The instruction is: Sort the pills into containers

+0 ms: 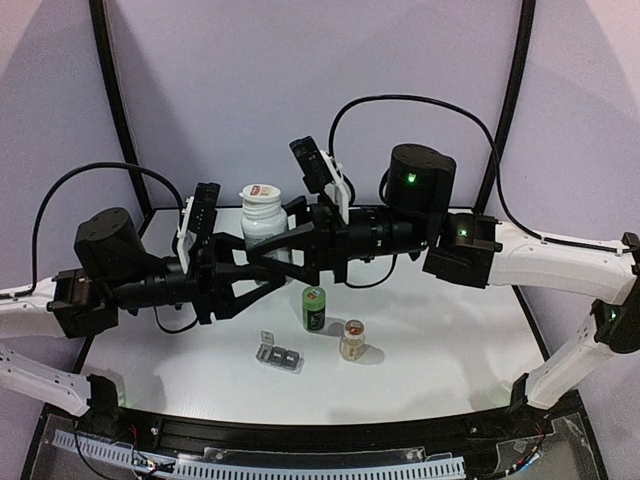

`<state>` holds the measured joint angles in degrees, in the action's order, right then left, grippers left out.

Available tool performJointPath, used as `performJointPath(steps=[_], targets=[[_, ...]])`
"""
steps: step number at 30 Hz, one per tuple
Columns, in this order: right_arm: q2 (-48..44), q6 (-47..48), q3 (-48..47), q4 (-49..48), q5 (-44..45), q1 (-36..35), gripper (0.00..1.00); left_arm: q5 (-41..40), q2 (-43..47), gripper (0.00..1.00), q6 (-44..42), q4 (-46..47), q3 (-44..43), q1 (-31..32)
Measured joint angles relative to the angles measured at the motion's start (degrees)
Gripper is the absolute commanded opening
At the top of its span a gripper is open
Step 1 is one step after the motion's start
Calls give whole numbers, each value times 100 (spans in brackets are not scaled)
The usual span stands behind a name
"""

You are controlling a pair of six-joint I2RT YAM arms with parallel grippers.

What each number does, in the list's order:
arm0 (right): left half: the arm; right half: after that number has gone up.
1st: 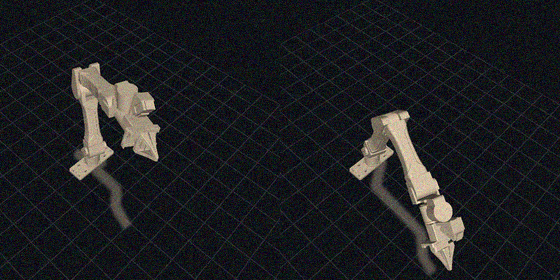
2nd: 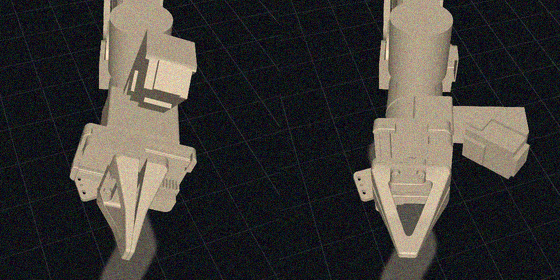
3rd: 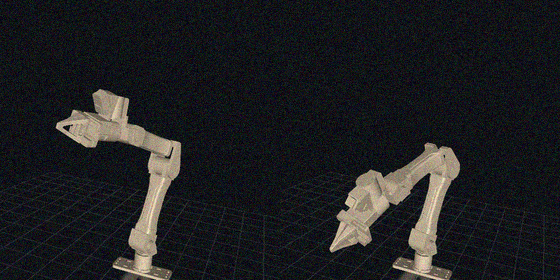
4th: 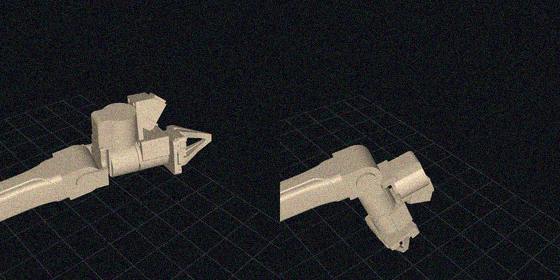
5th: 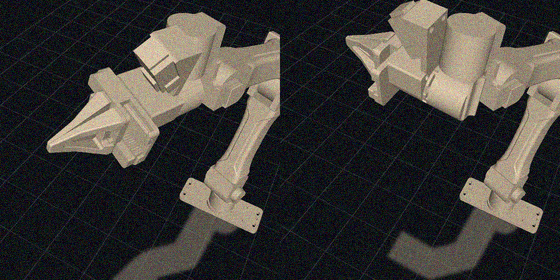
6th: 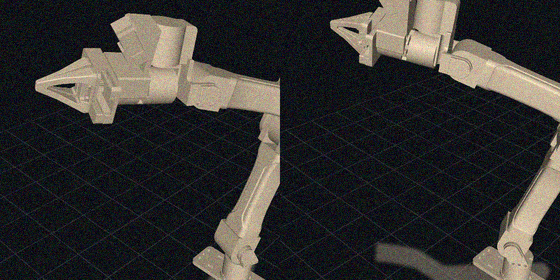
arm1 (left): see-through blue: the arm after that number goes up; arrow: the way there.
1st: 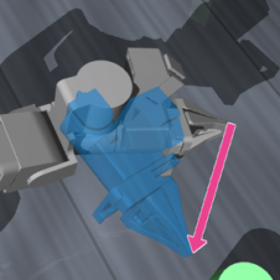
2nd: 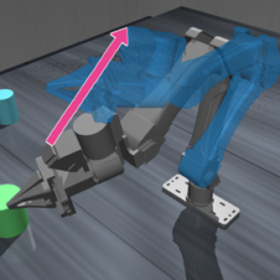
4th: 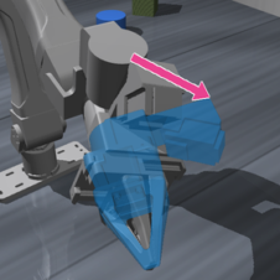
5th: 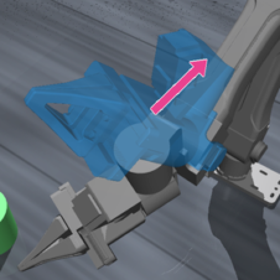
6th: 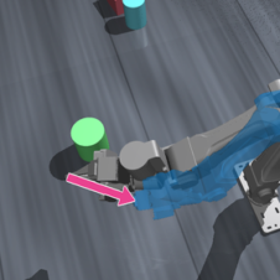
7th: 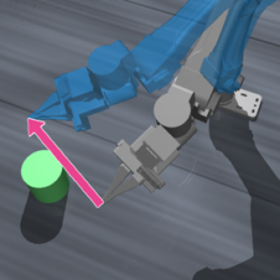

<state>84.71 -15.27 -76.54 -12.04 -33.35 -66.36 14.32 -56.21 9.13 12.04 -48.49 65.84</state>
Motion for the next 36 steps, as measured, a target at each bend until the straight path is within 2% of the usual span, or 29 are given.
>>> performJointPath(steps=[3, 4, 5, 8, 10, 15, 23, 29, 36], targets=[[23, 86, -70, 64, -4, -1, 28, -2, -4, 10, 78, 50, 0, 0], [26, 104, -81, 80, -3, -1, 24, -5, -4, 13, 92, 58, 0, 0], [26, 115, -86, 95, 2, -1, 21, -10, -4, 26, 85, 58, 0, 0], [25, 139, -98, 140, 32, -1, 19, -37, -2, 79, 99, 49, 0, 2], [21, 188, -121, 243, 100, -4, 18, -129, 13, 96, 114, 37, 0, 4], [-88, 470, -79, 899, 674, -10, 16, -855, 368, 99, 332, -164, 80, 7], [-376, 1035, 46, 2093, 2093, -14, 15, -2051, 1423, 99, 1411, -1359, 14, 4], [-293, 1179, -41, 2450, 2409, -14, 15, -2451, 1153, 99, 2080, -2087, -553, 4], [118, 1178, -439, 2595, 2545, -14, 15, -2706, 444, 99, 2403, -2282, -843, 4]])
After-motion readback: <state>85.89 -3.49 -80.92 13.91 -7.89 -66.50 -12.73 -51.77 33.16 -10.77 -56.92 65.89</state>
